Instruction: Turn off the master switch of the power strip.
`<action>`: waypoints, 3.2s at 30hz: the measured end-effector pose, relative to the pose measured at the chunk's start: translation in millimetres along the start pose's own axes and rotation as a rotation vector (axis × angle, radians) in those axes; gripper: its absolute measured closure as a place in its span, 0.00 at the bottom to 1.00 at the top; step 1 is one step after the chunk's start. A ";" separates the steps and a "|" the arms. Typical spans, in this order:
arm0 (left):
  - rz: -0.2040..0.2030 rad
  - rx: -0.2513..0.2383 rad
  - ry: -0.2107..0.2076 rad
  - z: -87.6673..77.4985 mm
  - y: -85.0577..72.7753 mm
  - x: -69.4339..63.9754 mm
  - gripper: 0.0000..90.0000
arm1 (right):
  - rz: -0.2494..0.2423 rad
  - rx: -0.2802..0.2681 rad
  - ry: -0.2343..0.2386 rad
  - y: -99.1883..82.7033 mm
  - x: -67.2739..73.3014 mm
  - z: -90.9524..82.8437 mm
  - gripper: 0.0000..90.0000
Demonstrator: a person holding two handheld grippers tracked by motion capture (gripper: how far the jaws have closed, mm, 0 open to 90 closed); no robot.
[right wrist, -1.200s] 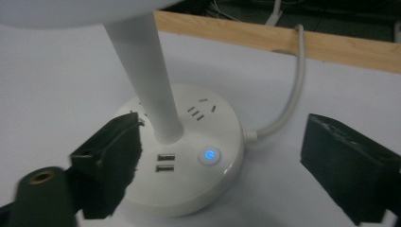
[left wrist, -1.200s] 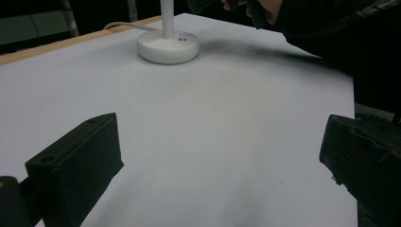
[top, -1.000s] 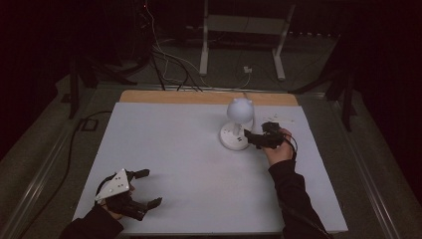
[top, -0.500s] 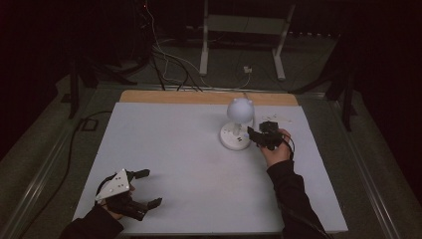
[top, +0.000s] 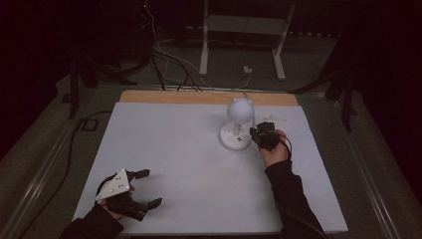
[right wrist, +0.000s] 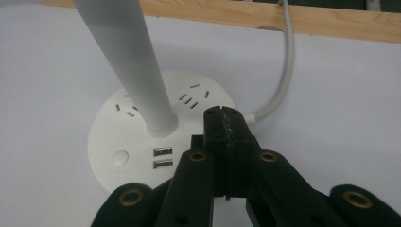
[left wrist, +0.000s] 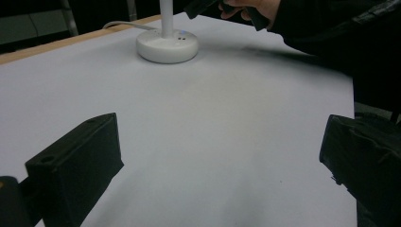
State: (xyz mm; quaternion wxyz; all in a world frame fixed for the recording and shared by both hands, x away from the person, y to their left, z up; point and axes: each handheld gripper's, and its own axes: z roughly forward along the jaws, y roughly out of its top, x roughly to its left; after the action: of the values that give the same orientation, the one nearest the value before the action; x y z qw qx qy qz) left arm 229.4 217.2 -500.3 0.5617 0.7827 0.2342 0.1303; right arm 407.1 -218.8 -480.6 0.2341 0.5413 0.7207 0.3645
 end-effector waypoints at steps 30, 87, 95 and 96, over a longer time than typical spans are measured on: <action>0.000 0.000 0.000 -0.1 -0.2 0.2 0.00 | -0.020 -0.024 -0.070 -11.1 13.9 19.3 1.00; 0.007 0.003 -0.003 -0.1 0.0 -1.0 0.01 | -0.095 -0.022 -0.121 -19.2 19.8 26.9 1.00; 0.003 0.003 0.001 -0.2 -0.1 -0.3 0.00 | -0.115 -0.003 -0.133 -16.0 21.9 27.2 1.00; 0.001 0.002 0.002 -0.1 -0.2 -0.1 0.00 | -0.107 -0.017 -0.122 -14.2 21.3 24.8 1.00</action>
State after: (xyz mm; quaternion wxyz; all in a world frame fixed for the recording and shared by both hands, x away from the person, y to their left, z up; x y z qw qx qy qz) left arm 229.2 217.2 -500.5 0.5606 0.7833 0.2344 0.1313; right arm 410.2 -193.9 -506.0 0.3015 0.5212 0.7298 0.3238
